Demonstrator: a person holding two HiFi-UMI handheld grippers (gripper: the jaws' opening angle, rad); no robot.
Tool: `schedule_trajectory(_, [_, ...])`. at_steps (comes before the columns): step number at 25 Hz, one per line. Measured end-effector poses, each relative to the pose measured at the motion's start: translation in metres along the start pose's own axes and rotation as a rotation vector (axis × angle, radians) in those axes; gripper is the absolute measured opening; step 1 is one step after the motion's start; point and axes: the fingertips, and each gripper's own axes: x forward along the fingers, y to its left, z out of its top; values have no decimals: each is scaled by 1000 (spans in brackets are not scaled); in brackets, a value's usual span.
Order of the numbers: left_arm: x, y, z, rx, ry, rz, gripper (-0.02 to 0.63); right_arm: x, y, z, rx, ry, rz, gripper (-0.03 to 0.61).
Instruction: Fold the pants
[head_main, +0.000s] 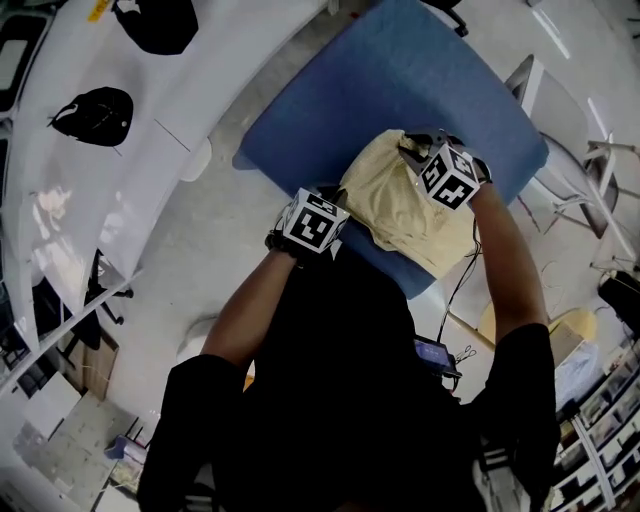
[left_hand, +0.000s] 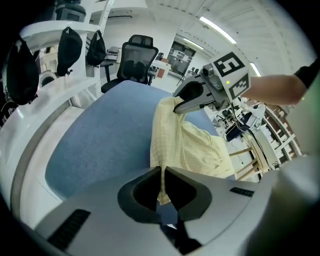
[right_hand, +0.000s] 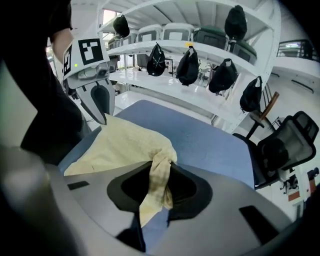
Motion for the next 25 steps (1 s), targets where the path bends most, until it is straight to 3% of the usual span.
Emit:
schedule_trajectory(10, [-48,-39,21,56,-1,163,31,-81,14,9,53,-96,-135,78])
schedule_trajectory(17, [-81,-62,43,116,-36,203,31,-135,7,26,38,-140,-281,80])
schedule_trajectory(25, [-121,-75,68,200,-64,188,31,-178,0,48,40,-151,-363,80])
